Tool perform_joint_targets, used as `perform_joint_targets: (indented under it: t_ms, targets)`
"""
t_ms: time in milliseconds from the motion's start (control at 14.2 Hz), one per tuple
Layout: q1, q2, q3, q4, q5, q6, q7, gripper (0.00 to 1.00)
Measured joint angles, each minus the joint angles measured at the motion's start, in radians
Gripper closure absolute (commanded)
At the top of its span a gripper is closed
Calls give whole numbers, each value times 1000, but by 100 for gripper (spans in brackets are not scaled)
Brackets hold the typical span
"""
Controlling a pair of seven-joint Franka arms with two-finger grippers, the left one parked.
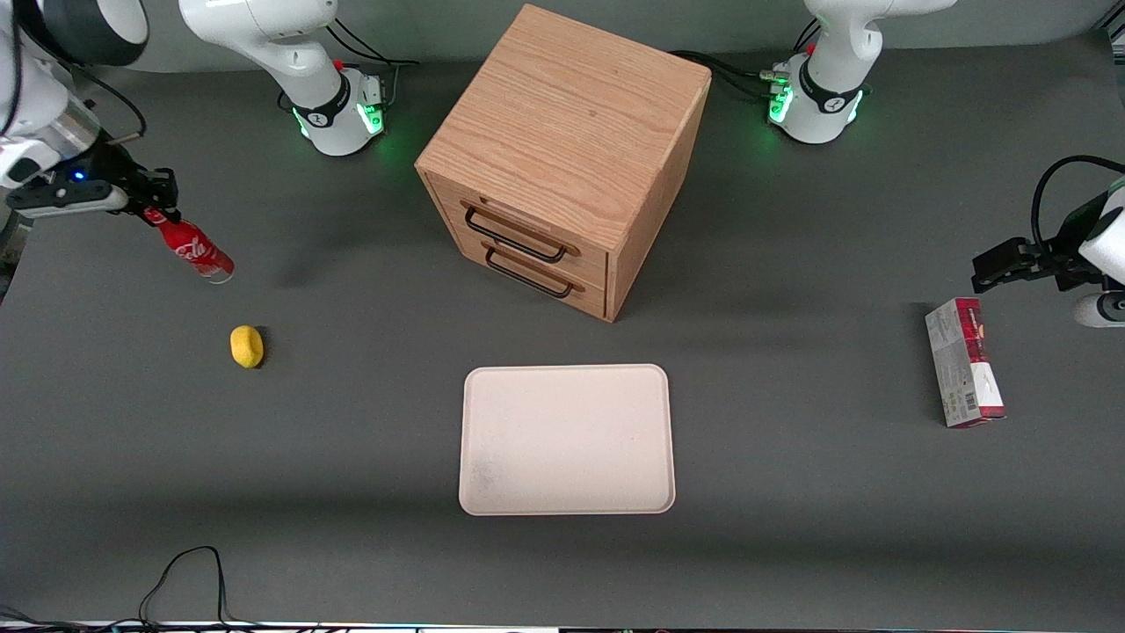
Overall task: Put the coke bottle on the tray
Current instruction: 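Close the right gripper on the bottle and lift it, then carry the bottle over the cream tray and lower it onto the tray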
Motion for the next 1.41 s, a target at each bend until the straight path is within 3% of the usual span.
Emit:
perform_joint_targets:
  t_ms: [492,1054,1195,1405]
  targets:
    - [53,151,1,401,49,-282,3,91]
    - [58,290,3,581,138,-423,-1,91]
    - [98,379,6,665,191,-418,-2,91]
    - [191,615,18,937,245,-444,8,92]
